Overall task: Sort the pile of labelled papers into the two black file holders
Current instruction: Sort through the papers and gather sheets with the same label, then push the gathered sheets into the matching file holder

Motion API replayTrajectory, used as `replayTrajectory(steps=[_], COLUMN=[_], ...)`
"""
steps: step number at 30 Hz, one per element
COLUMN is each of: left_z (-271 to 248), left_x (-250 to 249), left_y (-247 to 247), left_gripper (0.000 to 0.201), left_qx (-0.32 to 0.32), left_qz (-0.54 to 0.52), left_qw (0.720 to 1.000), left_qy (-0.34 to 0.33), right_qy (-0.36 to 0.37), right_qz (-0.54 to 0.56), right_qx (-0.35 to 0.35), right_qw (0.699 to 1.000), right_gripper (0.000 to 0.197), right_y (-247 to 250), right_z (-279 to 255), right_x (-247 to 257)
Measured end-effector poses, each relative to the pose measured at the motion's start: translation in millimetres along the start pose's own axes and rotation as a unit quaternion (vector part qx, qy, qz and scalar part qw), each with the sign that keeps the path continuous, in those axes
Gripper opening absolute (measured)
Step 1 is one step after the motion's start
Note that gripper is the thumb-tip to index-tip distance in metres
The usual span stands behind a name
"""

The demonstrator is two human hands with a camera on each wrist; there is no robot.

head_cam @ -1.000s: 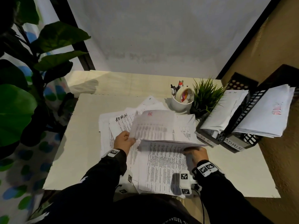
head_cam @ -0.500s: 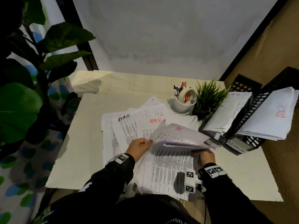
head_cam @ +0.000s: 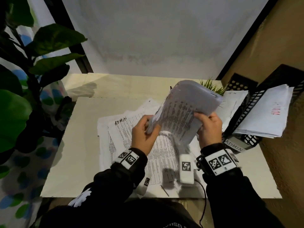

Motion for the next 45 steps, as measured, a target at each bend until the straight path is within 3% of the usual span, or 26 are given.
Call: replayTrajectory(steps=[3,6,9,11,13,15,17,20,24,29,31,34,38,42,45], left_z=[-2,-9,-12,-12,-11,-5,4,19,41,60,67,79,88,86,87], left_x=[31,81,117,114,96,72,45,2,-52,-102,-116,-126,-128,-129,-132], left_y=[3,8,11,9,5,0,-7,-13,-23,-58,-79,-114,-160,-203,-225], left_gripper=[0.01,0.015,0.021,0.026,0.038,0.037,0.026,0.015,0.02,0.017,0.02,0.017,0.015,0.014,0.022], left_qx=[-0.026,-0.054,-0.079,-0.083,-0.08,-0.07,-0.04,0.007,0.067,0.134,0.161,0.19,0.204,0.227,0.228], left_qz=[0.0,0.019,0.031,0.056,0.064,0.072,0.086,0.118,0.176,0.232,0.279,0.363,0.427,0.457,0.469], left_qw=[0.994,0.976,0.966,0.965,0.969,0.974,0.981,0.988,0.982,0.963,0.946,0.909,0.874,0.851,0.842], left_qy=[0.104,0.211,0.244,0.243,0.226,0.201,0.168,0.101,0.03,-0.012,-0.036,-0.072,-0.107,-0.126,-0.134], right_qy=[-0.019,-0.102,-0.143,-0.146,-0.156,-0.119,-0.088,-0.098,-0.143,-0.188,-0.196,-0.162,-0.1,-0.033,0.013], right_qz=[-0.048,-0.129,-0.164,-0.157,-0.132,-0.121,-0.089,-0.048,-0.055,-0.1,-0.125,-0.234,-0.321,-0.384,-0.425], right_qx=[0.014,-0.027,-0.054,-0.052,-0.039,-0.061,-0.137,-0.268,-0.305,-0.288,-0.269,-0.245,-0.213,-0.196,-0.193], right_qw=[0.999,0.986,0.974,0.975,0.978,0.984,0.983,0.957,0.94,0.934,0.935,0.927,0.917,0.902,0.884], right_gripper=[0.037,0.03,0.029,0.026,0.02,0.022,0.034,0.054,0.072,0.074,0.067,0.036,0.02,0.019,0.036], right_y=[1,13,28,33,36,46,67,102,116,110,105,103,109,117,119], right_z=[-14,-29,-34,-30,-24,-15,-2,12,31,56,62,70,82,86,90], right_x=[-21,-73,-111,-113,-100,-77,-61,-57,-61,-58,-53,-44,-29,-8,6])
Point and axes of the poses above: each hand's wrist, its own z-axis towards the middle knuckle, its own y-axis out of the back of the hand, x = y × z, the point moved 5 cm from there along z, towards the middle knuckle, and after that the axes turned 6 degrees about -x, right-handed, at the moved point
